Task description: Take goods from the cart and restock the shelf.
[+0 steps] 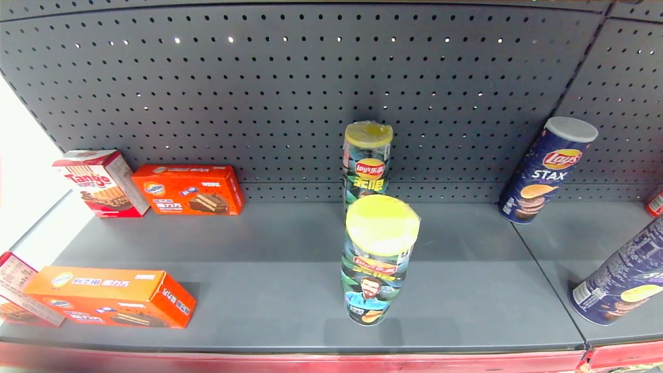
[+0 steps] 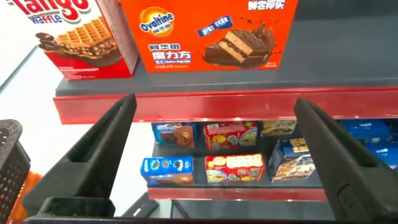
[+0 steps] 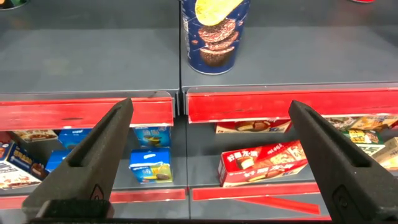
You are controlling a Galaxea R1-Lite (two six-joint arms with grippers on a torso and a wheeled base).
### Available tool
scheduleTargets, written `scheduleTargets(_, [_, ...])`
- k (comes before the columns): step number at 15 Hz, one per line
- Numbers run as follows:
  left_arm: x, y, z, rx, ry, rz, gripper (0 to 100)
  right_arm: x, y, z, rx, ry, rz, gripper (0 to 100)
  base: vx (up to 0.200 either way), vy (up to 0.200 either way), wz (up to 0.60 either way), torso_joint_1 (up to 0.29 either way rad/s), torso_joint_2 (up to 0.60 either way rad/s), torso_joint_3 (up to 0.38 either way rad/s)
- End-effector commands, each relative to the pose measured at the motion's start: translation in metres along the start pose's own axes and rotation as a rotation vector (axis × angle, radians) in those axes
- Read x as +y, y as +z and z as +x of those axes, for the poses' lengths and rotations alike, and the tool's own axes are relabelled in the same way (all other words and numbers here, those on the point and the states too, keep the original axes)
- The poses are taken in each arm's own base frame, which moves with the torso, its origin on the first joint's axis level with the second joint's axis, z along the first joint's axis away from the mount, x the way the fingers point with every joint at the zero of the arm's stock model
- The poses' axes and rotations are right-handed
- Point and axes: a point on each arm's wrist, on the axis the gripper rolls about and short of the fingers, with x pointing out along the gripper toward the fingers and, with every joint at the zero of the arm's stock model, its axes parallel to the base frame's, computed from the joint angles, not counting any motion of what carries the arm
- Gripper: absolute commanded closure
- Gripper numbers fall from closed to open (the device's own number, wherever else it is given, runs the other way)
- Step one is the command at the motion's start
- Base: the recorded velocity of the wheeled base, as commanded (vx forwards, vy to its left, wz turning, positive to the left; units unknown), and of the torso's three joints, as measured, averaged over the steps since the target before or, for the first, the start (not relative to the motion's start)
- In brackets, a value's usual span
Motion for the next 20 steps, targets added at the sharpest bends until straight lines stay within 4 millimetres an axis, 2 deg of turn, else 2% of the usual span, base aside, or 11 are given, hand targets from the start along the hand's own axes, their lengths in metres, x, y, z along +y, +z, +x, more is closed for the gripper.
scheduleTargets(1, [-0.0008,0.0001,0.0002,0.002,-0.035,-0.004,0,0.0003,-0.0002,0.0003,0.006,0.011,-0.003,0,0.0,0.0,0.0,0.0,0.0,0.0])
scheduleTargets(20, [-0.0008,0.0002,0.0002,0.001,-0.033,-0.041,0,0.0007,0.0001,0.0001,0.002,0.03,-0.001,0,-0.021,0.0,0.0,0.0,0.0,0.0])
